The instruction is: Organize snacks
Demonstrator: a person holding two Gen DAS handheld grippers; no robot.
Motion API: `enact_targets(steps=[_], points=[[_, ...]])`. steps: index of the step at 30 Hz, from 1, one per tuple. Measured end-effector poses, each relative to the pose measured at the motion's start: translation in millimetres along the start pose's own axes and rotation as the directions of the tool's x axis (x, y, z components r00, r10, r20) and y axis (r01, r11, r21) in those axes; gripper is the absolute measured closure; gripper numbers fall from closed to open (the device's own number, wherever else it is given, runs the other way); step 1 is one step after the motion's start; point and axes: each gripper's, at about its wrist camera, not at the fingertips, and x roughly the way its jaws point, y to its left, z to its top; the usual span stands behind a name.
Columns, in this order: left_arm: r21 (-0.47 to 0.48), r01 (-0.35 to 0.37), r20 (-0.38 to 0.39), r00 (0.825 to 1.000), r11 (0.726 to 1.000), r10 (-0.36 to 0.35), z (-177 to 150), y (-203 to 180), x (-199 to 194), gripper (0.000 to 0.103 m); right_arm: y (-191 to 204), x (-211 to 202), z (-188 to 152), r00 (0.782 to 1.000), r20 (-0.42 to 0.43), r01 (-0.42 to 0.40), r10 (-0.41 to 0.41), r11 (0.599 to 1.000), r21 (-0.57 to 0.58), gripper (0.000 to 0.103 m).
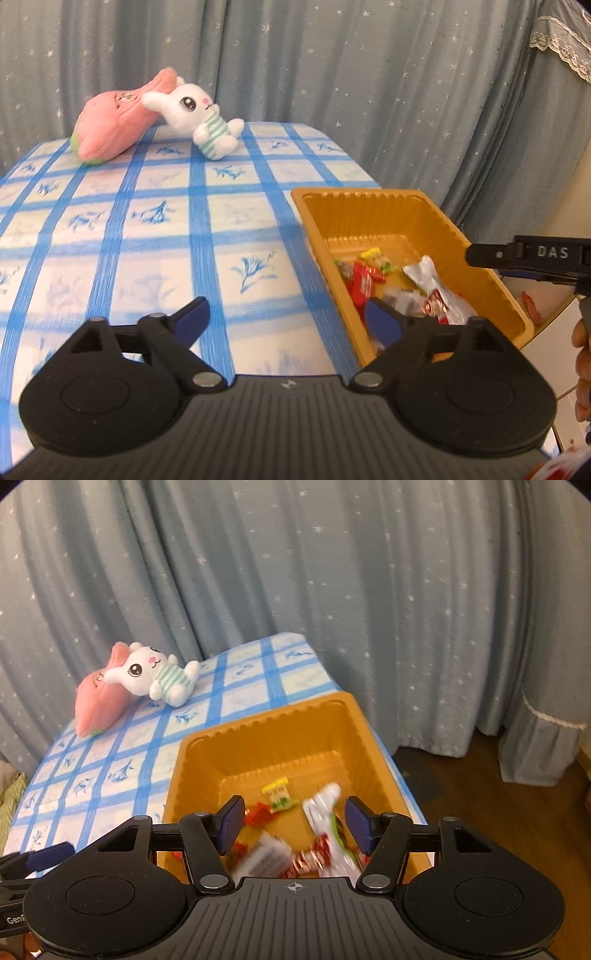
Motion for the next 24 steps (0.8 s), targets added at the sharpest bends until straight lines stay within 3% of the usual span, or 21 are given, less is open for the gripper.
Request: enact_targets(steps=[4, 8, 15, 24], points=[[0.004, -0.021, 0.002, 1.000, 1.000, 0.021, -10.9, -2.8, -21.7, 0.000, 0.5, -25.7, -12.1, 1.000, -0.004, 0.005, -0.005, 1.000, 0.001, 0.043], [-0.015, -0.020, 0.001, 1.000, 1.000, 0.020, -18.0, -5.4, -44.8, 0.000, 5.4, -52.3, -21.8, 1.000, 0.003, 0.002, -0.002, 1.000, 0.010, 0.040], [-0.020, -0.042, 0.028, 0.999, 0.999, 0.043, -33.3, -10.2, -90.0, 0.000, 23.6, -92.8, -43.2, 1.000, -0.006, -0.002, 0.001, 1.000, -0.025, 0.026], [-0.048, -0.067, 0.004, 0.998, 0.997, 0.067, -51.7, -10.5, -136.8, 0.000, 45.9, -143.0, -74.6, 0.999, 0.001, 0.033, -0.033, 0.997, -0.073, 0.020]])
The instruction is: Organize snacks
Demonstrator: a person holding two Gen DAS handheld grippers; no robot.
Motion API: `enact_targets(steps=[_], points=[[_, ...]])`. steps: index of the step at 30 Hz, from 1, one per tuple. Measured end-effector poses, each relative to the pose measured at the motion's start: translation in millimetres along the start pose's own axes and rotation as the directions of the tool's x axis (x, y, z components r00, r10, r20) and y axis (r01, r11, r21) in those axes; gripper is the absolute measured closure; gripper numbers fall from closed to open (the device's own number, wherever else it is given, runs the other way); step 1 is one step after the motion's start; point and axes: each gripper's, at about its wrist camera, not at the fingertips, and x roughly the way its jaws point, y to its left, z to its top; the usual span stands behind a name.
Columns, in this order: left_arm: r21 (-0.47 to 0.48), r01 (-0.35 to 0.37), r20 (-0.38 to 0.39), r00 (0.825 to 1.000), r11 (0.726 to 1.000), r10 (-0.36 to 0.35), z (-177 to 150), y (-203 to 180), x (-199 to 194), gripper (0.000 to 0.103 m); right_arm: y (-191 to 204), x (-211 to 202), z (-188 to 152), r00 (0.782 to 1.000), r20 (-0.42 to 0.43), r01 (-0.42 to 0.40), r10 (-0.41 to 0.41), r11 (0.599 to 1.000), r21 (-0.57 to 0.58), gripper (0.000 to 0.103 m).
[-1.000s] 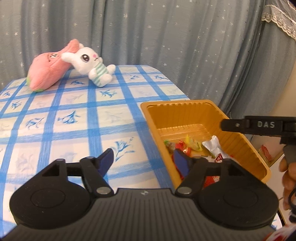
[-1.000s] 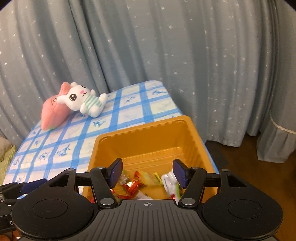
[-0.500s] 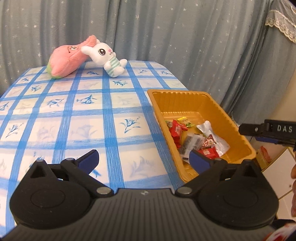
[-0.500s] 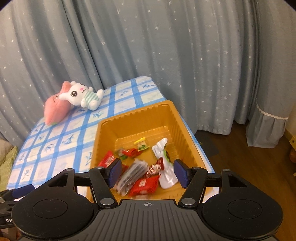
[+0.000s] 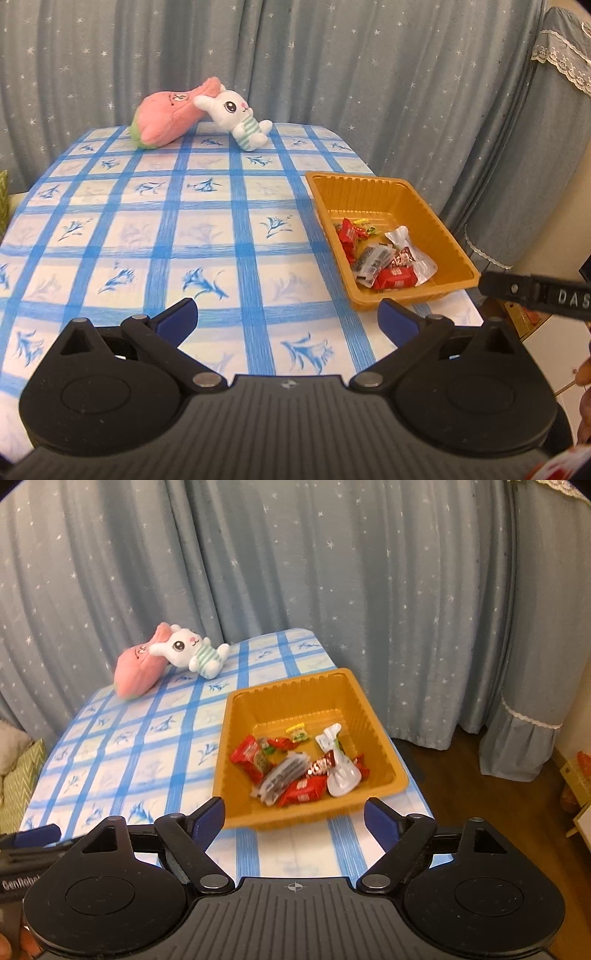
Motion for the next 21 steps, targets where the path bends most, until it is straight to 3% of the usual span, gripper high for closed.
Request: enact_targets(steps=[21], points=[[0.026, -0.024, 0.026, 0.999, 0.999, 0.023, -28.3, -17.4, -74.1, 0.000, 18.4, -80.1, -40.8, 0.999, 0.023, 0.037, -0.036, 0.999, -0.037, 0.019]])
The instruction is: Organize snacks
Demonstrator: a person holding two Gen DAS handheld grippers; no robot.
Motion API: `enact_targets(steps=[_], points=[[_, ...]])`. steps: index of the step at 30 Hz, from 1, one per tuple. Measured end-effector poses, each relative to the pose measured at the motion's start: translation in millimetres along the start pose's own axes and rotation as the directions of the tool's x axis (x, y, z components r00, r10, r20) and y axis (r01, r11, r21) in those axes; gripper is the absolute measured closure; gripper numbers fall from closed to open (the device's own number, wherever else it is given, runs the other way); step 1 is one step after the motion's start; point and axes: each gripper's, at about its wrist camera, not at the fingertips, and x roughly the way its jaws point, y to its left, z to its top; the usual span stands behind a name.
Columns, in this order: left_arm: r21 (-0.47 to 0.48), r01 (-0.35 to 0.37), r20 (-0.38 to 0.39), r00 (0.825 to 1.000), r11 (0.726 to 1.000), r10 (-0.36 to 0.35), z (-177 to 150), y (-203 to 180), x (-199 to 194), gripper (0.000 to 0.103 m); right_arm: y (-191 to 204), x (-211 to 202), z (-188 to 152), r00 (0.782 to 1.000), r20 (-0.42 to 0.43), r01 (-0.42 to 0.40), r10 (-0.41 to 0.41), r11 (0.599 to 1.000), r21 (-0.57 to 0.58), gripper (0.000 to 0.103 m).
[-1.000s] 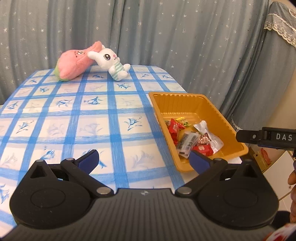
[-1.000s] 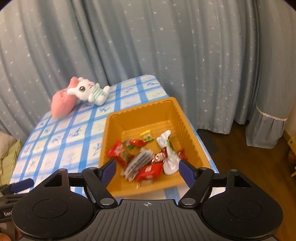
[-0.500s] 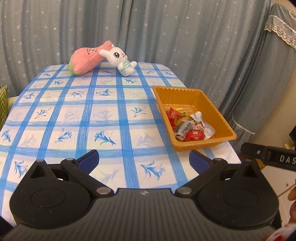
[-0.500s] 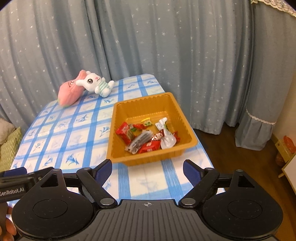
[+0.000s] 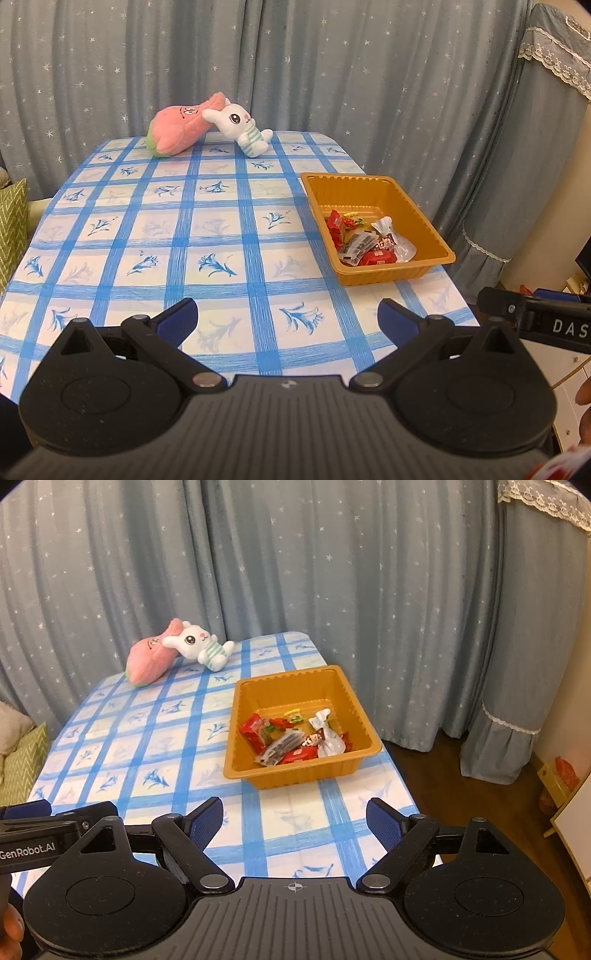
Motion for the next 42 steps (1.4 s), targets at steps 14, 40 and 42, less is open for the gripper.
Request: enact_targets(steps=[14, 40, 42], points=[[0.003, -0.008, 0.017, 1.000, 1.000, 0.008, -7.4, 2.8, -16.4, 0.000, 14.5, -25.0, -8.8, 1.000, 0.031, -0.003, 0.004, 0.999, -0.035, 0.019], [0.004, -0.010, 0.028, 1.000, 1.000, 0.010, -7.8, 3.1, -24.0, 0.000, 19.3, -28.4, -9.4, 0.999, 0.043, -0.002, 0.004, 0.999, -0.049, 0.019], [0.005, -0.010, 0.028, 1.000, 1.000, 0.010, -7.8, 3.0, -24.1, 0.000, 18.9, -28.9, -9.2, 0.999, 0.043, -0.003, 0.005, 0.999, -0.048, 0.019]])
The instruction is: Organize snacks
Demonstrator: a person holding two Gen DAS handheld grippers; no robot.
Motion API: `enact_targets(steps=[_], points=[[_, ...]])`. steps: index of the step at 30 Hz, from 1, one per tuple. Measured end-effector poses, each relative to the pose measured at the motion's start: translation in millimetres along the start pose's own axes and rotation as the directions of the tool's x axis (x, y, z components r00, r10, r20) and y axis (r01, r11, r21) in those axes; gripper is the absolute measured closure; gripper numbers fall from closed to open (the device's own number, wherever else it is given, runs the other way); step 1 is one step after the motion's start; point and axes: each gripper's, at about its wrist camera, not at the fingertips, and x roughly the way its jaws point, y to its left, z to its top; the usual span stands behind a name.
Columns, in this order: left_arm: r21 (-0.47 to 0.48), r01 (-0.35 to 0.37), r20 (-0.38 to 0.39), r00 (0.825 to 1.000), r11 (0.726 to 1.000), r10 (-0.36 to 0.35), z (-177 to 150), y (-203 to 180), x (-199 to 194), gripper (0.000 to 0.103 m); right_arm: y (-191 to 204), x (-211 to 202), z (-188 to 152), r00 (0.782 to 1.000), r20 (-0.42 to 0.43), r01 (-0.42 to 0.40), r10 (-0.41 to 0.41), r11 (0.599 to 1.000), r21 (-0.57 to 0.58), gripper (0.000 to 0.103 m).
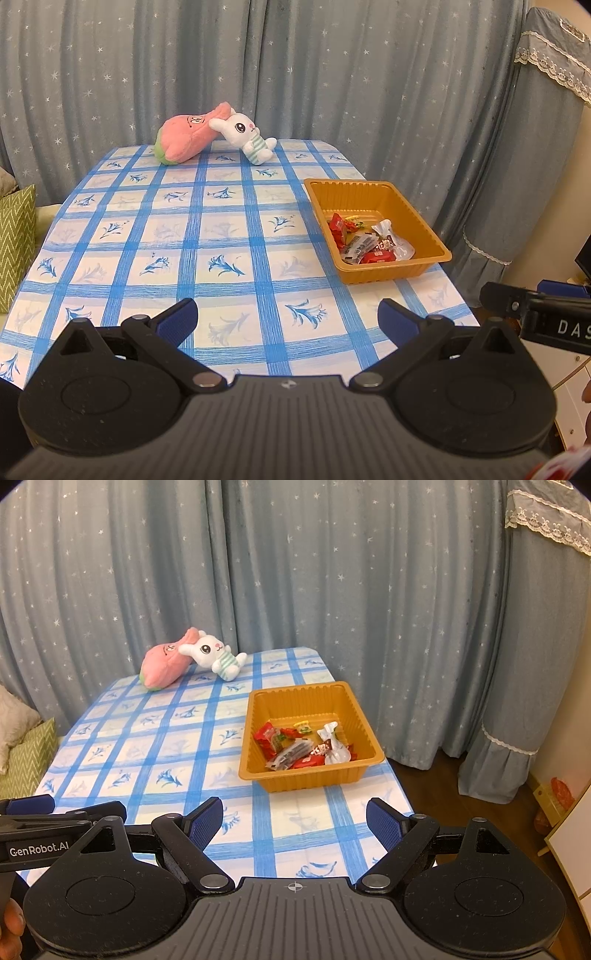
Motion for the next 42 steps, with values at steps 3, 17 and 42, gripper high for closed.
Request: enact_targets(steps=[3, 17, 42], points=[[0.000, 0.000, 0.000, 1.000, 1.000, 0.000, -0.2, -0.2, 0.0, 0.000, -0.1, 0.2, -0.2, 1.000, 0.000, 0.000, 0.000, 1.000, 0.001, 0.019], [0.000, 0.001, 0.001, 1.000, 1.000, -0.001, -0.5, -0.7, -0.4, 0.000, -0.8, 0.5, -0.6, 1.000, -0.002, 0.001, -0.001, 1.000, 0.001, 0.019], [0.000, 0.000, -0.001, 1.000, 1.000, 0.000, -1.6, -2.6, 0.5, 0.000, -3.5, 0.8, -1.1, 1.000, -0.002, 0.000, 0.000, 1.000, 0.004, 0.019]])
